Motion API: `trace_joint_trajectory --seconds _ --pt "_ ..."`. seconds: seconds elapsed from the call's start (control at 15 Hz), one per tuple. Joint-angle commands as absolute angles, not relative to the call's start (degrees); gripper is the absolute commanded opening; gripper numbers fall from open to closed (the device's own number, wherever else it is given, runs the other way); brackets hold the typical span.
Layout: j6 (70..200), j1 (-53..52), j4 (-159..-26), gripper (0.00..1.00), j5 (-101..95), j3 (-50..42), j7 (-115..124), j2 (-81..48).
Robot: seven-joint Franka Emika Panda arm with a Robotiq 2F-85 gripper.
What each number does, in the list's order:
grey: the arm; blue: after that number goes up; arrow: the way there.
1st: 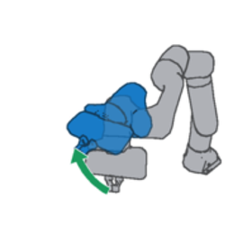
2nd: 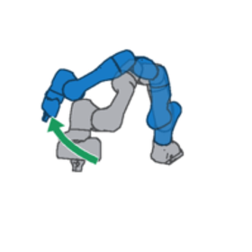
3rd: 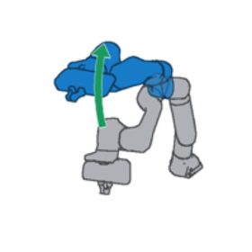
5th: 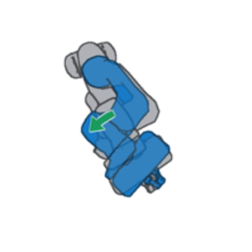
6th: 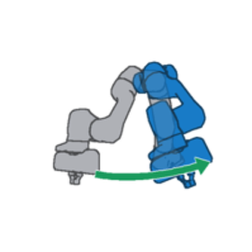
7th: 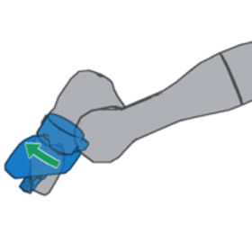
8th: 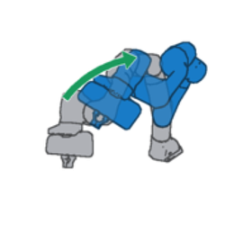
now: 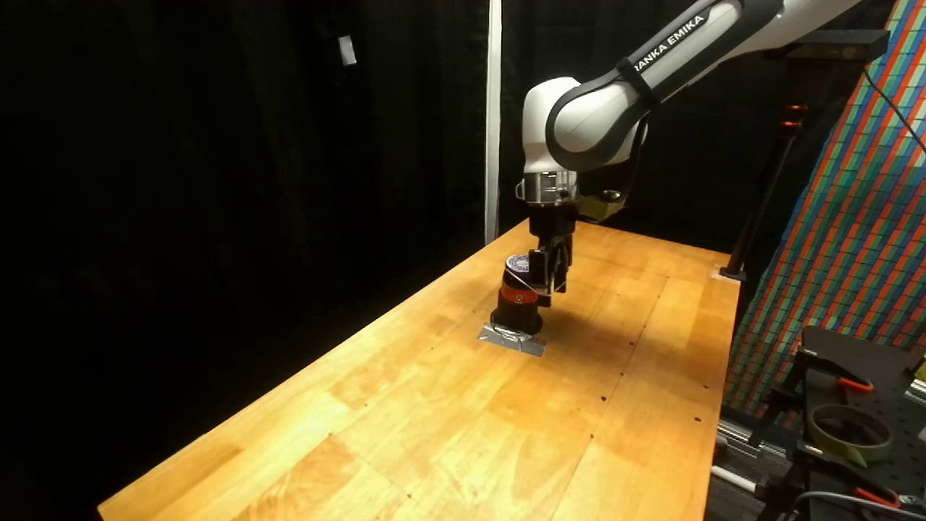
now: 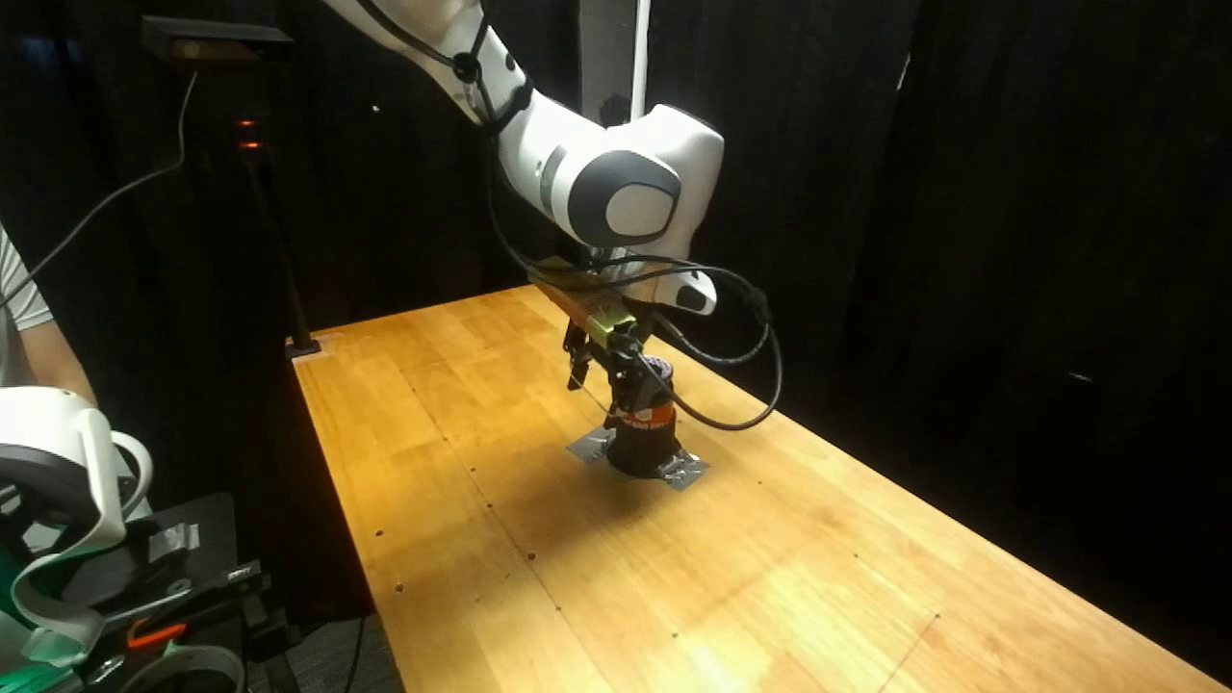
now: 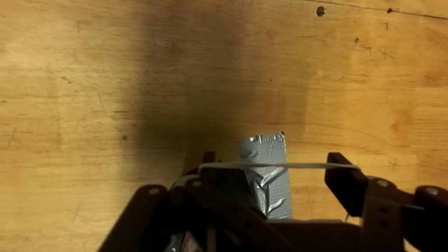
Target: Put the elastic rubber on the object that is attached to the table
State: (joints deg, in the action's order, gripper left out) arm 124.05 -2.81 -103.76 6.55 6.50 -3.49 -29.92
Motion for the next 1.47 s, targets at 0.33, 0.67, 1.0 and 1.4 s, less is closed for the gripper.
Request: trace_joint_trajectory --seconds 0.33,0.67,1.0,1.4 --pt "137.31 -10.58 -120.74 0.13 -7.87 2.55 11.48 -16.25" --pt "152.56 -14.84 -128.82 0.06 -21.01 -0.99 27.75 -13.06" --pt "159.99 -20.5 -131.75 0.08 -40.04 -9.07 48.44 -14.07" --pt "164.89 -25.19 -131.93 0.06 -59.71 -15.39 72.41 -14.6"
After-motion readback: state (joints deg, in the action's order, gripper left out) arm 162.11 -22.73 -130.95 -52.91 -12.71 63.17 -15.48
